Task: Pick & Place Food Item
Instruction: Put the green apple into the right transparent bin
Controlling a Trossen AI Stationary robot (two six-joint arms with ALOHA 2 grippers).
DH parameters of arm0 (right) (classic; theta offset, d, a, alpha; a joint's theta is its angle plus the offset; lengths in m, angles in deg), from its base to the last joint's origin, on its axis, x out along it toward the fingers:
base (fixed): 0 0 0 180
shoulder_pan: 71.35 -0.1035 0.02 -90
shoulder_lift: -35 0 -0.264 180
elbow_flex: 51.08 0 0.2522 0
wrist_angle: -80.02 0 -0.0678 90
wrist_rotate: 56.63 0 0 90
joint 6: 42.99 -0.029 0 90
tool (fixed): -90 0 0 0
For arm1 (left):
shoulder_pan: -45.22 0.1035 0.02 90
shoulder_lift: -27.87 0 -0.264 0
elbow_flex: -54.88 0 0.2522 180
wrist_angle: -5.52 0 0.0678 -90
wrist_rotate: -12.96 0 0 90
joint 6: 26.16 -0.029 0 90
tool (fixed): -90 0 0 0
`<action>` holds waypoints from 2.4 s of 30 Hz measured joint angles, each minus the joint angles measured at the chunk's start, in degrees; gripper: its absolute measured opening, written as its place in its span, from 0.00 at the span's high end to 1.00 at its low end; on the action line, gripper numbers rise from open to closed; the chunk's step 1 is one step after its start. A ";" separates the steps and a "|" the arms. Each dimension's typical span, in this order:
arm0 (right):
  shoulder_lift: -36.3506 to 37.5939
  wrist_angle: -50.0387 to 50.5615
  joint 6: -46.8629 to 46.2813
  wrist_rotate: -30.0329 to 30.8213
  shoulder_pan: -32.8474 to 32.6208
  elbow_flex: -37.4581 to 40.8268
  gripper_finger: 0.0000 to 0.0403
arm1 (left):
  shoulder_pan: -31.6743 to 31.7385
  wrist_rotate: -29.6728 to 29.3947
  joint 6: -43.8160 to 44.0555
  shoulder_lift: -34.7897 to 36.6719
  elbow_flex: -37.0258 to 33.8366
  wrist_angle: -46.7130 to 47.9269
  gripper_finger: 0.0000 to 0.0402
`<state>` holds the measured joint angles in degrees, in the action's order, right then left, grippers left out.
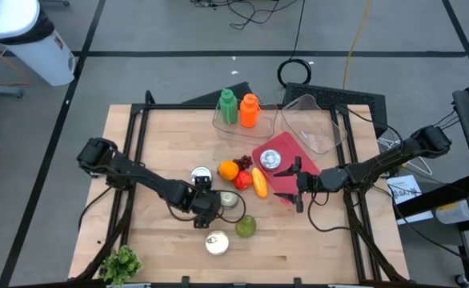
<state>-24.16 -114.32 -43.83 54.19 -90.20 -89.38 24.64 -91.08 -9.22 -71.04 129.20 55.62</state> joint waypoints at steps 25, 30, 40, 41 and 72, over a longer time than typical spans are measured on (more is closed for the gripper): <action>0.00 0.05 0.00 0.00 0.00 0.00 0.30 | -1.93 -5.45 8.61 7.42 0.03 -5.82 0.22; 0.00 -1.30 0.46 0.00 -0.01 0.00 0.30 | -3.21 -13.10 1.34 11.26 -0.20 -19.07 0.22; -1.61 -18.13 7.14 -0.07 -0.25 -0.02 0.30 | 4.41 -7.04 -23.99 4.93 -0.09 -57.88 0.22; -1.98 -18.88 8.41 -0.04 -0.53 0.00 0.30 | 5.61 -5.30 -24.80 4.12 -0.09 -60.08 0.22; -13.71 -31.09 16.76 0.03 0.46 -0.04 0.76 | 14.45 9.35 -22.46 -2.22 -0.13 -70.78 0.22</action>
<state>-37.87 -145.41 -27.07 54.22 -89.74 -89.42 39.09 -81.73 -31.68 -73.27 129.07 -15.15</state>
